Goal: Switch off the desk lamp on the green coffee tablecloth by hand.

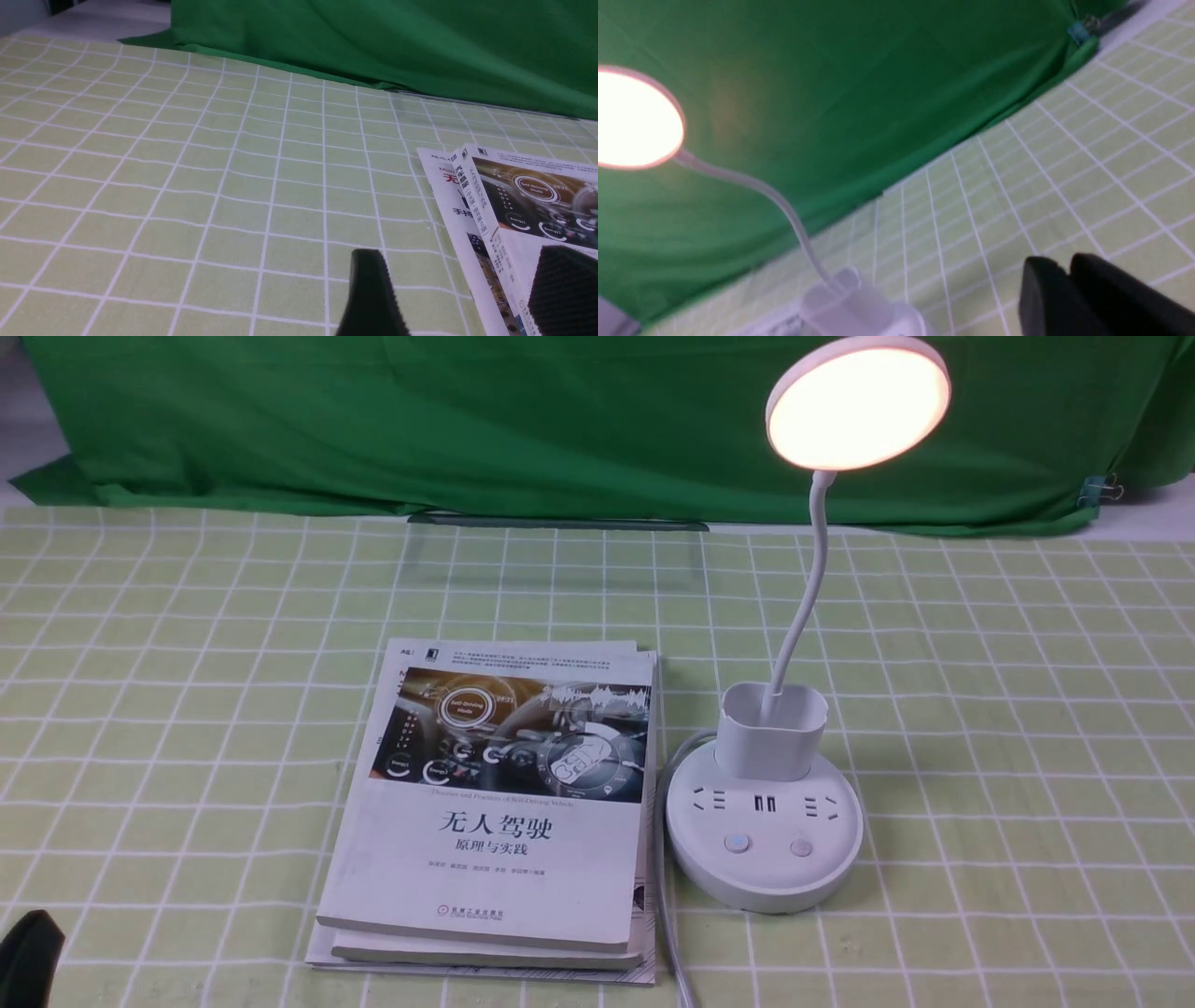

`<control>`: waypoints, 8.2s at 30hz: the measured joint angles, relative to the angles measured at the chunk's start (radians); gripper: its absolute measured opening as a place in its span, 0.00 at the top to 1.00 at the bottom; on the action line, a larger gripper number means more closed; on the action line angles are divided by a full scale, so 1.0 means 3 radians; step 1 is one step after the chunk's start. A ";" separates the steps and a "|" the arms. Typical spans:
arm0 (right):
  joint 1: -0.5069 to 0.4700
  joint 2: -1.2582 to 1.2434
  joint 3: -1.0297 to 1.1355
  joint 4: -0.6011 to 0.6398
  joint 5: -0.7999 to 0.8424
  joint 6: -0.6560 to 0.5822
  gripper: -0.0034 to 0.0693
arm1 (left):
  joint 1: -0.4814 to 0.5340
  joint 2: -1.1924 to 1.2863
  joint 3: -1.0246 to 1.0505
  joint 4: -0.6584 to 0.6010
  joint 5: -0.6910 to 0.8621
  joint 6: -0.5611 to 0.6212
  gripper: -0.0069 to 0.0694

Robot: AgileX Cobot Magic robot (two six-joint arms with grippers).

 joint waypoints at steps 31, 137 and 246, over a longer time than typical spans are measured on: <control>0.0912 0.4224 -0.2837 -0.0267 0.2452 -0.1492 0.88 | 0.0000 0.0000 0.0000 0.0000 0.0000 0.0000 0.37; 0.1519 0.6164 -0.4109 -0.0116 0.2300 -0.1587 0.89 | 0.0000 0.0000 0.0000 0.0000 0.0000 0.0000 0.37; -0.0367 -0.0097 0.0145 -0.0207 0.0617 -0.2116 0.86 | 0.0004 0.0000 0.0000 0.0000 -0.0002 0.0000 0.37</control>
